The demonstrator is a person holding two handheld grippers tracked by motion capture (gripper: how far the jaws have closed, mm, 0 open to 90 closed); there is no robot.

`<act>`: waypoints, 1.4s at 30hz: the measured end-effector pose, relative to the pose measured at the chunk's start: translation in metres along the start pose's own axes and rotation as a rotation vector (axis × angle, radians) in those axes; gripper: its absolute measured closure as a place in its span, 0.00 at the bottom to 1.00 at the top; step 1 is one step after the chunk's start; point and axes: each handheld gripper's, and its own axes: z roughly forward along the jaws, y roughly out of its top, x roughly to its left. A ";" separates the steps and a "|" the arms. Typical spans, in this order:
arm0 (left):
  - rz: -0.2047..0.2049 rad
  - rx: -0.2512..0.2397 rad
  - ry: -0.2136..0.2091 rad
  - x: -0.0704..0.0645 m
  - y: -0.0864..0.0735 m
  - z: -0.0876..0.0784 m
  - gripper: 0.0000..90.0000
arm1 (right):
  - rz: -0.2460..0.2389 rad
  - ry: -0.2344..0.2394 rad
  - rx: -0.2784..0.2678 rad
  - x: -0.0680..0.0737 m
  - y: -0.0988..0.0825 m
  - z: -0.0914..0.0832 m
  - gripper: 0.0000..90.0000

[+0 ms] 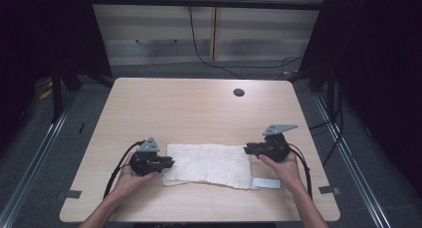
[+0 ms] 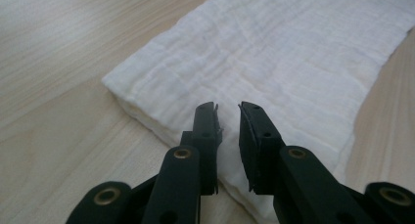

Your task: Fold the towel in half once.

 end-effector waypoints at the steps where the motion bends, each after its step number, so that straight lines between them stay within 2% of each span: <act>1: 0.000 0.003 0.000 0.000 0.000 0.000 0.86 | 0.011 0.000 0.006 -0.004 0.002 0.004 0.79; 4: 0.009 0.004 0.008 0.000 -0.003 0.001 0.86 | 0.043 0.000 0.024 -0.019 0.001 0.018 0.73; 6: 0.006 0.000 0.005 0.000 -0.003 0.001 0.86 | 0.051 0.004 0.023 -0.022 -0.001 0.021 0.72; 8: 0.009 -0.003 0.004 0.000 -0.004 0.000 0.86 | 0.045 -0.003 0.055 -0.023 -0.003 0.026 0.70; 11: 0.010 -0.006 0.006 0.000 -0.005 0.001 0.86 | 0.045 0.001 0.055 -0.022 -0.004 0.031 0.68; 18: 0.017 0.000 0.005 -0.001 -0.005 0.001 0.85 | 0.038 -0.015 0.094 -0.026 -0.009 0.037 0.70; 22: 0.013 0.000 0.001 0.000 -0.005 0.000 0.85 | 0.024 -0.011 0.099 -0.025 -0.010 0.037 0.79; 25: 0.014 0.005 -0.010 0.000 -0.007 -0.003 0.85 | 0.016 -0.007 0.089 -0.023 -0.012 0.038 0.92; 27: 0.013 0.013 -0.019 -0.001 -0.009 -0.006 0.85 | 0.023 0.000 0.087 -0.022 -0.014 0.035 0.97; 31: 0.015 0.022 -0.032 -0.004 -0.011 -0.013 0.82 | 0.012 0.007 0.092 -0.019 -0.016 0.033 0.97; 32: 0.012 0.011 -0.029 -0.004 -0.010 -0.015 0.82 | 0.004 0.003 0.098 -0.018 -0.016 0.033 0.97; 33: 0.006 -0.002 -0.029 -0.002 -0.008 -0.018 0.81 | 0.003 0.002 0.103 -0.018 -0.016 0.032 0.97; 34: -0.007 -0.042 -0.008 0.004 -0.001 -0.023 0.81 | 0.007 0.005 0.100 -0.018 -0.016 0.032 0.97; 35: -0.007 -0.042 -0.008 0.004 -0.001 -0.023 0.81 | 0.007 0.005 0.100 -0.018 -0.016 0.032 0.97; 36: -0.033 -0.075 0.013 0.014 0.007 -0.026 0.81 | 0.015 0.006 0.102 -0.019 -0.016 0.032 0.97; 37: -0.033 -0.075 0.013 0.014 0.007 -0.026 0.80 | 0.015 0.006 0.102 -0.019 -0.016 0.032 0.97; 38: -0.052 -0.085 0.036 0.024 0.015 -0.024 0.80 | 0.018 0.006 0.102 -0.019 -0.016 0.033 0.97; 39: -0.052 -0.085 0.036 0.024 0.015 -0.024 0.79 | 0.016 0.005 0.102 -0.019 -0.016 0.033 0.97; 42: -0.078 -0.076 0.042 0.037 0.022 -0.014 0.76 | 0.016 0.005 0.102 -0.019 -0.016 0.033 0.97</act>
